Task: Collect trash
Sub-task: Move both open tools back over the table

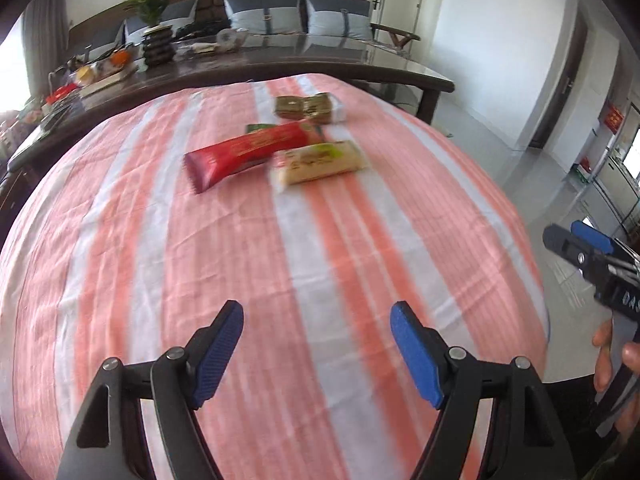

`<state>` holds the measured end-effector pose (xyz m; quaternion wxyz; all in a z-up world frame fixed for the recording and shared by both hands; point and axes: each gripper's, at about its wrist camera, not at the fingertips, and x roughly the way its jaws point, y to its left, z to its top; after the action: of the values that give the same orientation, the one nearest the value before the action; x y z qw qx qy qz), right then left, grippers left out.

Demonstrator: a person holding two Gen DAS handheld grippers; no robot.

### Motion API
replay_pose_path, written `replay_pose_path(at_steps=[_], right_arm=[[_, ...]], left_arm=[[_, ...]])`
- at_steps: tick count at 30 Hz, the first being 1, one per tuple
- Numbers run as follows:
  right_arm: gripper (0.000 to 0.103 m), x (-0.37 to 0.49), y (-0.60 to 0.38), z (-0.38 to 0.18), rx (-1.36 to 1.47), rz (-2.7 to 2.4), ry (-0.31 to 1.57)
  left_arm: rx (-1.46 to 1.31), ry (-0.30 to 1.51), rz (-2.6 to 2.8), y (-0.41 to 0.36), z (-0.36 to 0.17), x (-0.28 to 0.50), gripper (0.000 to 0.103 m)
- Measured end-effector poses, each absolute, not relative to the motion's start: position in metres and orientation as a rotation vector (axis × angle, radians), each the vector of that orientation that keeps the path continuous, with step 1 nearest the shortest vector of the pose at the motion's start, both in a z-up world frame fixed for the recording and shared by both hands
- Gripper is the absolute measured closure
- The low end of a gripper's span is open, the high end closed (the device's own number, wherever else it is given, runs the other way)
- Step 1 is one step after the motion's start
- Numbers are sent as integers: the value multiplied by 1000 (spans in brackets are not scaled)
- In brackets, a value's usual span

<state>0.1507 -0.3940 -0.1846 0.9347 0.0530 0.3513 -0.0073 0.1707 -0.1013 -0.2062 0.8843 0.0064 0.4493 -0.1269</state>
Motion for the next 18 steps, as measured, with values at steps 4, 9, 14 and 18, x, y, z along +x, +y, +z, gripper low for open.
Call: replay_pose_path(at_steps=[4,9,14,18], right_arm=[[1,161,-321,-209,-19,139,783],[1,169,-275,-231,-96,227,847],[1,175,-258,-245,-114,247,890],[1,176,-255,-246,-123,252,879]], left_arm=[[-41,962,-215,-59,-215,177,25],[37,941,-242,-46,-215,184,25],[107,967,-309,-43,-213,205,25],[156,908,-411,-47,-184,236,25]])
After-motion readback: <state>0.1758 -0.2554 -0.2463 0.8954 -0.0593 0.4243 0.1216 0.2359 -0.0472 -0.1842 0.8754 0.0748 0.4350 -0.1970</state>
